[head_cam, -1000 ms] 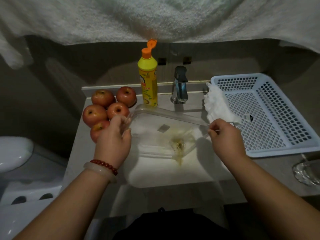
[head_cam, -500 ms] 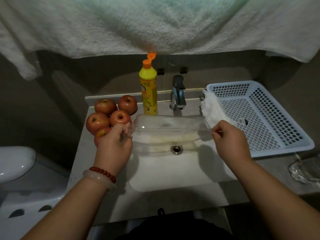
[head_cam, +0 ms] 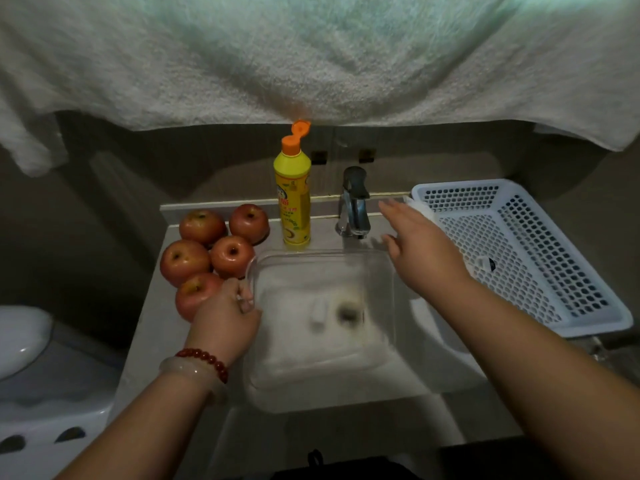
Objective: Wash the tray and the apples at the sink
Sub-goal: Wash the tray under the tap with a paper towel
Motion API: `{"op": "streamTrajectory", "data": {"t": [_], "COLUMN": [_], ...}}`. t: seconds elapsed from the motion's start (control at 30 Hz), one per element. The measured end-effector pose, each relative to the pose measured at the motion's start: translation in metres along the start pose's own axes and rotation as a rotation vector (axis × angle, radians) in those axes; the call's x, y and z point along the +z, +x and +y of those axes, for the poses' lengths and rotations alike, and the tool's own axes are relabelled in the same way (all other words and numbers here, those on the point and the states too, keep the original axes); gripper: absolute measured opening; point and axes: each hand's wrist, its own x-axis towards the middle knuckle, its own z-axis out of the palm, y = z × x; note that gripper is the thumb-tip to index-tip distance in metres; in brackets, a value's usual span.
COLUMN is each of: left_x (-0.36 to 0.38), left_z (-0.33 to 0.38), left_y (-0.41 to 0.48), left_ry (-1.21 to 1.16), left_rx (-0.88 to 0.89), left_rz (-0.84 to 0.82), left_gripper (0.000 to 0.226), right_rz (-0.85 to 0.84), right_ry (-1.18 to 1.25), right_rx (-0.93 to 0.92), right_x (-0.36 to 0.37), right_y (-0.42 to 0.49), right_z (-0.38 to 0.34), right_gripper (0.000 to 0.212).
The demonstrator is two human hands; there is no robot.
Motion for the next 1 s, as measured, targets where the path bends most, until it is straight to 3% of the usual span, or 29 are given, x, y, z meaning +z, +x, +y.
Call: {"op": "streamTrajectory", "data": {"t": [0.1, 0.37, 0.63, 1.0], "left_x": [0.008, 0.036, 0.047, 0.051], "left_z": [0.001, 0.003, 0.012, 0.023], "left_y": [0.006, 0.016, 0.019, 0.016], "left_ry": [-0.086, -0.551, -0.679, -0.632], "left_rx": [-0.154, -0.499, -0.540, -0.526], "left_rz": [-0.034, -0.066, -0.049, -0.069], "left_gripper": [0.005, 0.023, 0.024, 0.024], "right_rz": [-0.004, -0.041, -0.002, 0.058], "right_ry": [-0.032, -0.173, -0.201, -0.192], "right_rx": [-0.081, -0.119, -0.198, -0.227], "right_x": [0.000, 0.012, 0.016, 0.007], "right_y": [0.033, 0.084, 0.089, 0.097], "right_z": [-0.007, -0.012, -0.003, -0.003], "right_gripper": [0.054, 0.027, 0.027, 0.029]}}
